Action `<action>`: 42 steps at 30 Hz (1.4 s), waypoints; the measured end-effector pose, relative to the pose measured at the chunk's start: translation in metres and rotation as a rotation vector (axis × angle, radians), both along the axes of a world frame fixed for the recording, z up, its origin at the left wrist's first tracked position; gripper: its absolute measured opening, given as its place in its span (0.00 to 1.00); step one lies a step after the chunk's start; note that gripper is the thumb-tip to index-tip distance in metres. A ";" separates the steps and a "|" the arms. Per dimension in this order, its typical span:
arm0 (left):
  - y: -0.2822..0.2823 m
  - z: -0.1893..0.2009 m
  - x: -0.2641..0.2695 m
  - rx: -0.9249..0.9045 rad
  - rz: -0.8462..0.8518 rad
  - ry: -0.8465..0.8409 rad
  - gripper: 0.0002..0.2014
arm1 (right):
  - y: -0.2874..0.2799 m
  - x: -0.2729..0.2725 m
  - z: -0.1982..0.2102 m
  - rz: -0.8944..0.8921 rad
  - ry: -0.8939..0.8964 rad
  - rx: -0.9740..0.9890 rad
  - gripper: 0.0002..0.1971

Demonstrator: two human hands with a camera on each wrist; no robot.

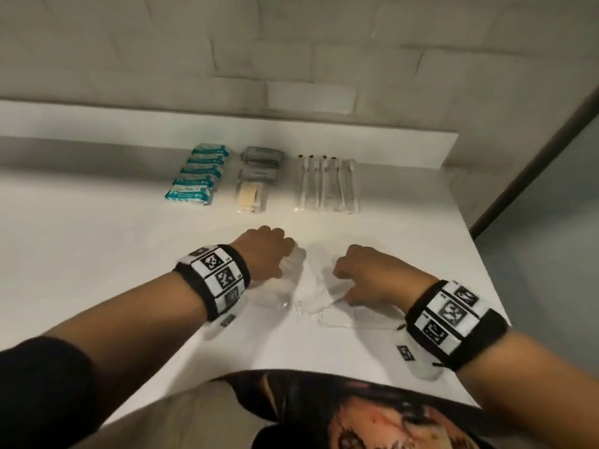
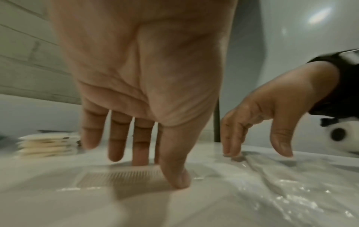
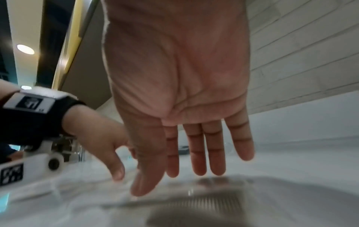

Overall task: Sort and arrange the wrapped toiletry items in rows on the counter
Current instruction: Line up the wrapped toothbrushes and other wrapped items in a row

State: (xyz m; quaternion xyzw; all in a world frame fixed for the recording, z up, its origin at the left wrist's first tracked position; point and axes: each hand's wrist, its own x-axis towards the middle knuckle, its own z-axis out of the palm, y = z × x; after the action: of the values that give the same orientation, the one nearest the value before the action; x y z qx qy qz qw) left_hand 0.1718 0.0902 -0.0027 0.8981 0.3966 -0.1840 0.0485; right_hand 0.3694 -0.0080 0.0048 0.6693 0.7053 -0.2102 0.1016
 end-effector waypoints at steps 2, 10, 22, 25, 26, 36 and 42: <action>-0.004 0.000 0.000 -0.029 0.047 0.010 0.19 | -0.005 -0.006 -0.002 0.036 -0.046 0.034 0.24; -0.014 0.011 -0.002 -0.127 0.230 -0.173 0.15 | 0.001 -0.006 0.006 0.025 -0.002 0.117 0.05; -0.054 0.008 -0.046 -0.106 0.322 0.138 0.23 | -0.018 0.004 -0.008 -0.058 -0.173 0.054 0.24; -0.057 0.009 -0.043 -0.054 0.341 0.157 0.25 | -0.016 0.002 -0.008 -0.080 -0.185 0.024 0.24; -0.057 0.009 -0.043 -0.049 0.346 0.157 0.26 | -0.017 0.001 -0.008 -0.097 -0.146 0.005 0.24; -0.048 0.005 -0.057 -0.132 0.350 0.108 0.24 | -0.052 0.003 -0.013 -0.093 -0.108 -0.038 0.29; -0.040 0.003 -0.056 -0.164 0.305 0.125 0.25 | -0.048 -0.010 -0.015 -0.107 -0.275 -0.065 0.25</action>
State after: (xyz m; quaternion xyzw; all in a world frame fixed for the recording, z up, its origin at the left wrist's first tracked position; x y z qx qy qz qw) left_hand 0.1162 0.0500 0.0002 0.8074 0.5140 -0.2619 0.1240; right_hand 0.3598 -0.0563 -0.0098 0.7250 0.6407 -0.1442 0.2077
